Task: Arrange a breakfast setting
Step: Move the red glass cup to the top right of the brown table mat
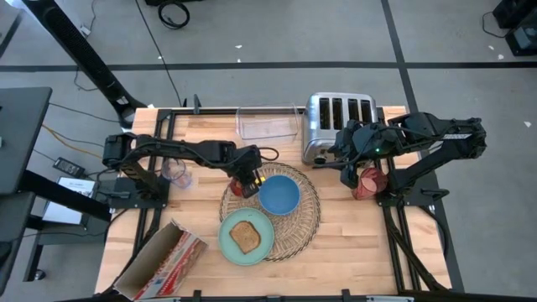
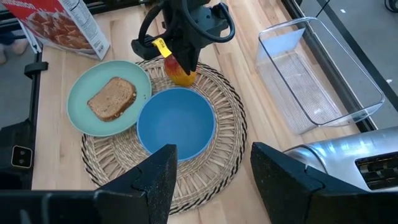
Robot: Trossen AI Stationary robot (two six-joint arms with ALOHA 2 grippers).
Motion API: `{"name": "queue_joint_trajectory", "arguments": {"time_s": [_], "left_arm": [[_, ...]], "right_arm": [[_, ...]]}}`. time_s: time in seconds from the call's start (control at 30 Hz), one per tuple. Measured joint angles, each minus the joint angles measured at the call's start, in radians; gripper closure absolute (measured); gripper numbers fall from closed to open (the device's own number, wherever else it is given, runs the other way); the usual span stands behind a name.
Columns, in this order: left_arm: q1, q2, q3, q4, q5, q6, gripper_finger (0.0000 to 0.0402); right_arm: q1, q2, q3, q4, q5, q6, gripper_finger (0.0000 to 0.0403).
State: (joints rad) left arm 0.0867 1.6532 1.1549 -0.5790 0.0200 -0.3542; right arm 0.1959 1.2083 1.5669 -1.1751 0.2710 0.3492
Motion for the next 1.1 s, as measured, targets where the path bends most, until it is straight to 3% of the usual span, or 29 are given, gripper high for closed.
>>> {"name": "queue_joint_trajectory", "arguments": {"time_s": [0.23, 0.47, 0.63, 0.8, 0.97, 1.1], "left_arm": [[0.002, -0.054, 0.038, 0.0, 0.011, -0.002, 0.0328], [0.007, -0.18, 0.057, 0.0, 0.012, -0.057, 0.0252], [0.002, -0.31, 0.058, 0.018, 0.012, -0.046, 0.0209], [0.0, -0.419, 0.058, 0.018, 0.013, -0.08, 0.0198], [-0.001, -0.49, 0.058, 0.026, 0.012, -0.106, 0.0198], [-0.002, -0.513, 0.058, 0.088, 0.013, -0.107, 0.0198]], "right_arm": [[0.0, 0.0, 0.0, 0.001, 0.0, -0.003, 0.0192], [-0.001, 0.0, 0.0, 0.022, 0.017, -0.01, 0.0187], [-0.001, 0.001, -0.042, 0.029, 0.016, 0.031, 0.0157], [-0.009, 0.002, -0.14, -0.053, -0.037, 0.287, 0.0132], [0.006, 0.0, -0.191, -0.336, -0.072, 0.638, 0.0139], [0.013, -0.003, -0.276, -0.391, -0.13, 0.761, 0.015]]}}
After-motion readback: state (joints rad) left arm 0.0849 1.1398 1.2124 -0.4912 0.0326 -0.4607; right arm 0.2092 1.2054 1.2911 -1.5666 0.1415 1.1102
